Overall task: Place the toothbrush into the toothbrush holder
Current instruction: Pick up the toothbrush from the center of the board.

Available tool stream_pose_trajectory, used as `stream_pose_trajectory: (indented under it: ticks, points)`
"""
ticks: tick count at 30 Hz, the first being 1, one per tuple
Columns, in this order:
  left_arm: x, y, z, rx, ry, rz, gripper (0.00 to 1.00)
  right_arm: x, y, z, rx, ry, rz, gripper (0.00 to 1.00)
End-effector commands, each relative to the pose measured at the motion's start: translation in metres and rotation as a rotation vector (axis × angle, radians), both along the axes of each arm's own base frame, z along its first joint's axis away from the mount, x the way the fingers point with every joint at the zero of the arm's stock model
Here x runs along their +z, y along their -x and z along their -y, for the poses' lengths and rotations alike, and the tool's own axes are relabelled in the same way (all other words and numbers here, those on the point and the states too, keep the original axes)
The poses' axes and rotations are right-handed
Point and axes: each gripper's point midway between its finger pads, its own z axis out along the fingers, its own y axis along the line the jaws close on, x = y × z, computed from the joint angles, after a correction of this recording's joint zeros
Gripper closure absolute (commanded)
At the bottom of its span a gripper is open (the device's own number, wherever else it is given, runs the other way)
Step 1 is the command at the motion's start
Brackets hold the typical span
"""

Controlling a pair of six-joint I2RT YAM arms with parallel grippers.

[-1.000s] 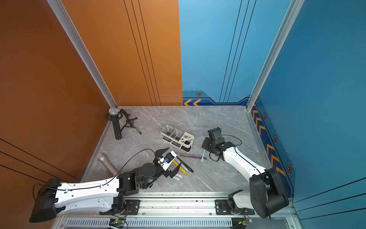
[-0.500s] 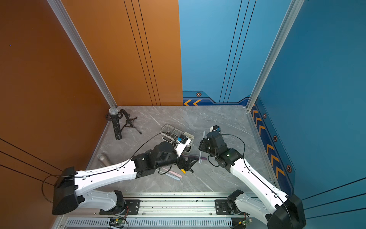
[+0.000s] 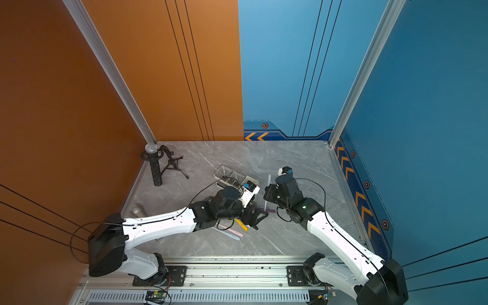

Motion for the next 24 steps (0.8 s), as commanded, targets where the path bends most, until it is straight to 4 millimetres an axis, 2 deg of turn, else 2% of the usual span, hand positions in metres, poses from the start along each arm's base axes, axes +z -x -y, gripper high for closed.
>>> stream_pose_trajectory:
  ticks: [1,5,11,13,18,24]
  points:
    - [0.002,-0.008,0.013,-0.028,0.037,-0.038,0.25,0.009,0.001,-0.007,0.024,-0.044,0.021,1.00]
    - [-0.006,-0.016,0.015,-0.015,0.043,-0.055,0.28,0.010,0.002,-0.007,0.026,-0.062,0.023,1.00]
    - [-0.006,-0.035,0.011,0.043,0.072,-0.063,0.31,0.009,-0.001,-0.008,0.004,-0.102,0.018,1.00]
    - [-0.008,-0.040,0.010,0.045,0.084,-0.079,0.34,0.007,-0.001,-0.012,0.015,-0.115,0.011,1.00]
    - [-0.009,-0.042,0.011,0.023,0.098,-0.102,0.53,0.003,0.001,-0.009,0.005,-0.103,0.011,1.00]
    - [-0.010,-0.036,0.012,-0.022,0.105,-0.116,0.58,0.002,-0.001,-0.007,0.002,-0.092,0.016,1.00]
